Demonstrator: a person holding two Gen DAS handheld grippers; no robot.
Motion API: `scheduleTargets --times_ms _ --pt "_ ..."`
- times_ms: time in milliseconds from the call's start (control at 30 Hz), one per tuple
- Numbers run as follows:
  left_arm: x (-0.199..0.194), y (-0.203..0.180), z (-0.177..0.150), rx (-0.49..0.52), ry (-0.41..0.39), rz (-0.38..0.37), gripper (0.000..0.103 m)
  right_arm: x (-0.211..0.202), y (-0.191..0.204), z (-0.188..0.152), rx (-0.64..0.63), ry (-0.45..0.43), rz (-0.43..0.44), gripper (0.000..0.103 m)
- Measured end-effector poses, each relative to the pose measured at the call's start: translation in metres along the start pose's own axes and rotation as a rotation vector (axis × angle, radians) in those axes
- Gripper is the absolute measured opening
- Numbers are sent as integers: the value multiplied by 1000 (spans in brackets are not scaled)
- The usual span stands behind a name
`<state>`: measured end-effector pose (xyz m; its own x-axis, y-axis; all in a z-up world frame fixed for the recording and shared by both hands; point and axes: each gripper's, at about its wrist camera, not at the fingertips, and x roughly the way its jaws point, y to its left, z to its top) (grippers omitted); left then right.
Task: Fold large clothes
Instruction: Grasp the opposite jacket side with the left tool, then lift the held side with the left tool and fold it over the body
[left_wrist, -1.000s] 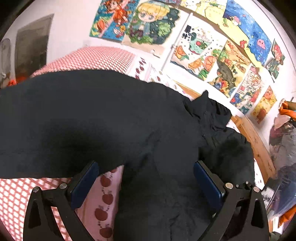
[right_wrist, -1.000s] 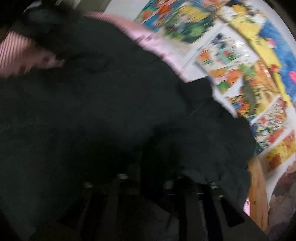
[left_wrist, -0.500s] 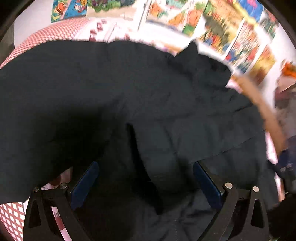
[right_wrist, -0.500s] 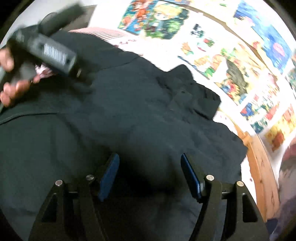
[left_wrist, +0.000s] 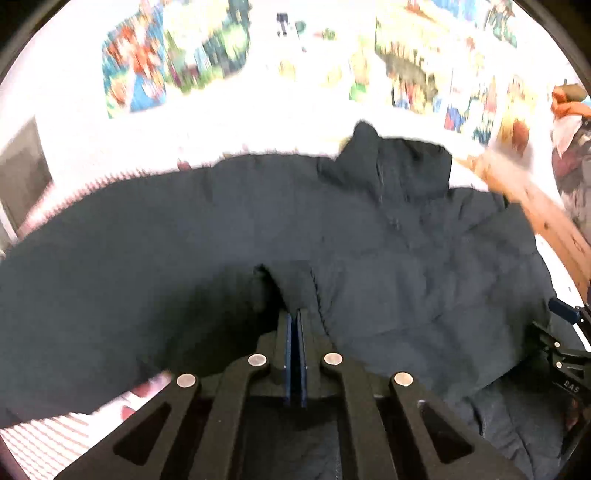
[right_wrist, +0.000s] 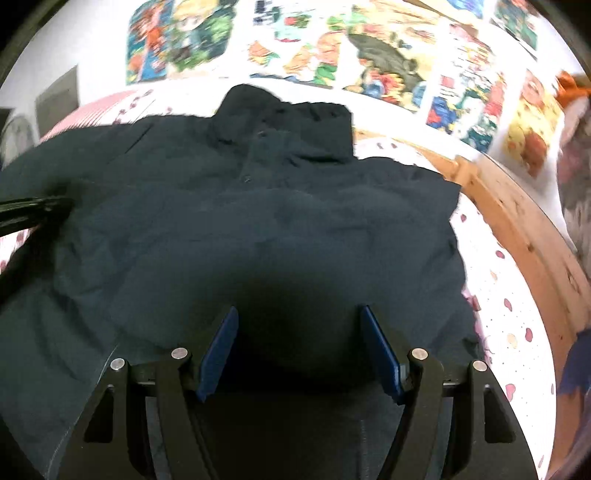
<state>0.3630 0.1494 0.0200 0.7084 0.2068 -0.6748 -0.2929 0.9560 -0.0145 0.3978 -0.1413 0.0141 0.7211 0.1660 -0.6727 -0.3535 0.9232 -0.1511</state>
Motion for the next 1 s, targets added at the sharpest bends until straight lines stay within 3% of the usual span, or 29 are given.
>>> scheduleTargets --times_ms 67,167,367,500,733,900,1000 --pt "-14 4 9 12 -70 56 3 -2 -5 2 5 -29 -24 64" --pt "-21 20 17 -6 -91 94 3 5 -12 13 6 -44 -52 64" --pt "26 23 7 60 56 168 3 40 -5 33 -8 -4 -70 64" --pt "48 23 -1 74 122 189 4 78 4 38 -23 102 -43 64" --pt "71 13 -11 124 172 225 5 118 -1 28 -3 155 -15 85" --pt "64 18 -12 94 155 178 8 120 -1 27 2 135 -21 86" --pt "53 31 -10 28 147 101 23 116 -6 21 18 111 -12 87"
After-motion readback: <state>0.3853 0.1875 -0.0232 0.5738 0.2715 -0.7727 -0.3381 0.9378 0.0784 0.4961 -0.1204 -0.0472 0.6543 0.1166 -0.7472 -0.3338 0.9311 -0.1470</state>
